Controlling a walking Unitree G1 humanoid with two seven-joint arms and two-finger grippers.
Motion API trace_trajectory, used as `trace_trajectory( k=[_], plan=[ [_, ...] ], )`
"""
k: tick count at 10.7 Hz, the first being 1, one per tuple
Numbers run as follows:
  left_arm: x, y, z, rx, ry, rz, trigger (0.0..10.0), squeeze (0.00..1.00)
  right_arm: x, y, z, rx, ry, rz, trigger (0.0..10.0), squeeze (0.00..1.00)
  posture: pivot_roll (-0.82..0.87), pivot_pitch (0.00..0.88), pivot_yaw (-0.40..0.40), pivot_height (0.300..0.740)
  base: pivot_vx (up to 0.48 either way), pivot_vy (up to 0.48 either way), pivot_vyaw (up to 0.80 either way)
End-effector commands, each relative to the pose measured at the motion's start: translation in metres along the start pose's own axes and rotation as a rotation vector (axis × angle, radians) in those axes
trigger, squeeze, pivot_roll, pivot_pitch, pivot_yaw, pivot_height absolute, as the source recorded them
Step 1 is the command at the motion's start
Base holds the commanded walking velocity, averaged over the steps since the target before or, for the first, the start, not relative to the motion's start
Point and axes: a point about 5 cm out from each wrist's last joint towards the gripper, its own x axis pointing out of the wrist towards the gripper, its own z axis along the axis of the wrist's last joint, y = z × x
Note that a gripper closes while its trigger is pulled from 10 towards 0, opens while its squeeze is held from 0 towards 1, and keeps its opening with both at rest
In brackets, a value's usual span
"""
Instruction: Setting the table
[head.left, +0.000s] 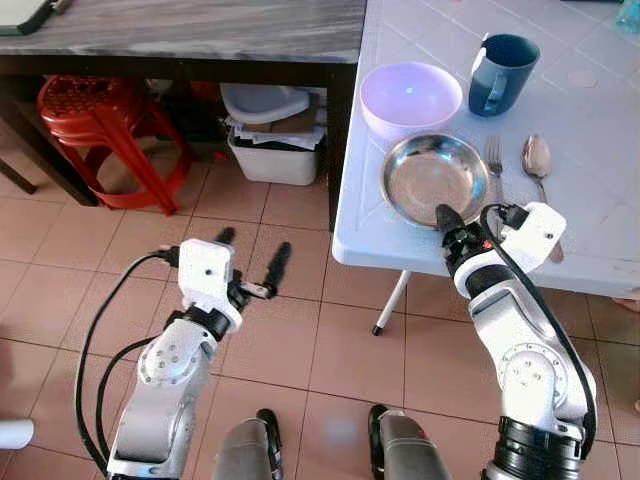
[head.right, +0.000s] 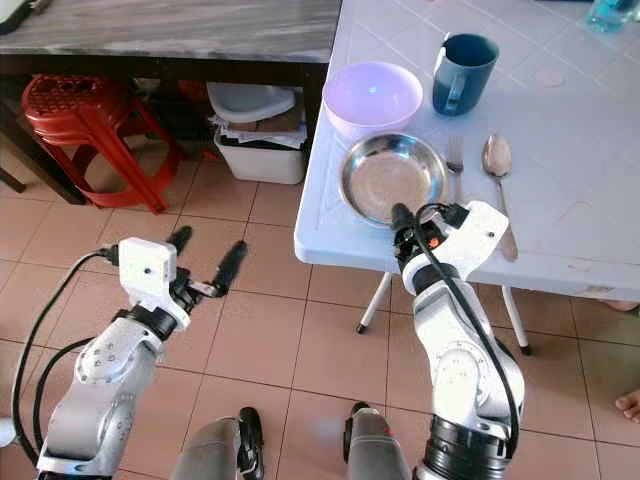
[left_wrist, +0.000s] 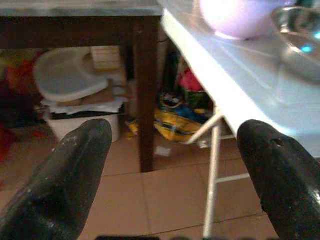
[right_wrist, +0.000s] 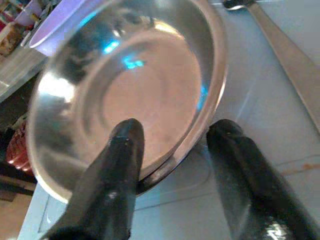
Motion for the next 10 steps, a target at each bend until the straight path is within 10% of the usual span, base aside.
trace_trajectory(
  k=[1, 10],
  plan=[
    [-0.004, -0.003, 0.001, -0.017, 0.005, -0.044, 10.0, 0.0, 0.0, -0.014, -0.017, 0.027, 0.094, -0.083, 0.0, 0.0, -0.06, 0.244, 0.084, 0.74, 0.0, 0.0, 0.0],
    [-0.006, -0.006, 0.004, -0.038, -0.001, -0.115, 10.0, 0.0, -0.001, -0.035, -0.021, 0.181, 0.112, -0.266, 0.0, 0.0, -0.05, 0.247, 0.089, 0.74, 0.0, 0.0, 0.0]
  ],
)
